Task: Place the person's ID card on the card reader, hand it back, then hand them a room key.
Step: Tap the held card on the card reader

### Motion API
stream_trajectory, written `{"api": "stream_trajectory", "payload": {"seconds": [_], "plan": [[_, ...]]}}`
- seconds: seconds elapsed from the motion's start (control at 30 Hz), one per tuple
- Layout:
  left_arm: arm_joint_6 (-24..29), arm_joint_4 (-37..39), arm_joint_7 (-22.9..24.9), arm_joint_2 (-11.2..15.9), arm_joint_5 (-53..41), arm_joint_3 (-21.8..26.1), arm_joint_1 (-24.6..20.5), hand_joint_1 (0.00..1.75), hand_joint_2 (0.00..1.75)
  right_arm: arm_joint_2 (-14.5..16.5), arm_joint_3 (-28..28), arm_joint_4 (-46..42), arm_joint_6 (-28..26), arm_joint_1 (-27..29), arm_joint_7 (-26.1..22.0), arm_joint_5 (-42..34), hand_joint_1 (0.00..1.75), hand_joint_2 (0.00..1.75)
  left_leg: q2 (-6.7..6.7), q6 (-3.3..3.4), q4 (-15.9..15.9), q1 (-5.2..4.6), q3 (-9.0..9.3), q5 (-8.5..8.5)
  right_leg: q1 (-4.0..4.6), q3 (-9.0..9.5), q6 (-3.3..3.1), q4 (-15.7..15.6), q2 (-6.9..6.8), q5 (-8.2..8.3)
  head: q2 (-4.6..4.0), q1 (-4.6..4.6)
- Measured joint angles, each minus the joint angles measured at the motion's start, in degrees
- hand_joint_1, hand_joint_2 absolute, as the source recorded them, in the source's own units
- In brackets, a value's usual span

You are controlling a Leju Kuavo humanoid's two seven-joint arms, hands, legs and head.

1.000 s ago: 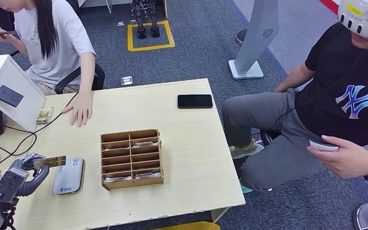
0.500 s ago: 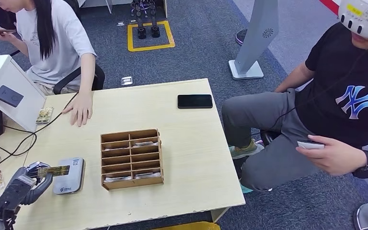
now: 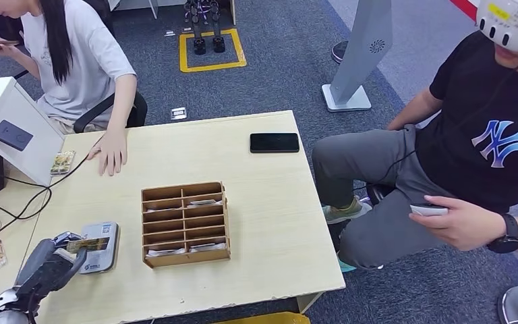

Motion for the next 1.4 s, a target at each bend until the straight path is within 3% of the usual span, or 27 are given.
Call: {"api": "stream_trajectory", "payload": {"seconds": [0.33,0.53,1.4], "plan": [[6.54,5.85,1.90,-3.63,-4.93,-2.03,-4.50,1.75,1.75,0.00,-0.04,0.00,0.42,-0.02,0.16,1.17,0.00,0.00,-0.06,0.05,0.01,-0.01,0.04,0.07,0.00,0.08,0.01,0.00,-0.09,0.02,0.00,0.00],[7.75,9.61,2.64,-5.51,-5.75,-2.30,-7.36,1.75,1.75,0.00,-0.30,0.00,0.45,-0.03,0.16,1.76,0.00,0.00,-0.07,0.05,0.01,-0.01,0.06,0.08,0.00,0.11,0.00,0.00,-0.12,0.06,0.00,-0.01],[13.99,18.68,3.97,-7.74,-9.90,-2.49,-11.17,1.75,1.75,0.00,-1.20,0.00,0.29,-0.02,-0.26,3.08,0.00,0.00,-0.09,0.05,0.00,-0.01,0.18,0.09,0.00,0.25,0.00,0.00,-0.17,0.05,0.00,-0.01]]}}
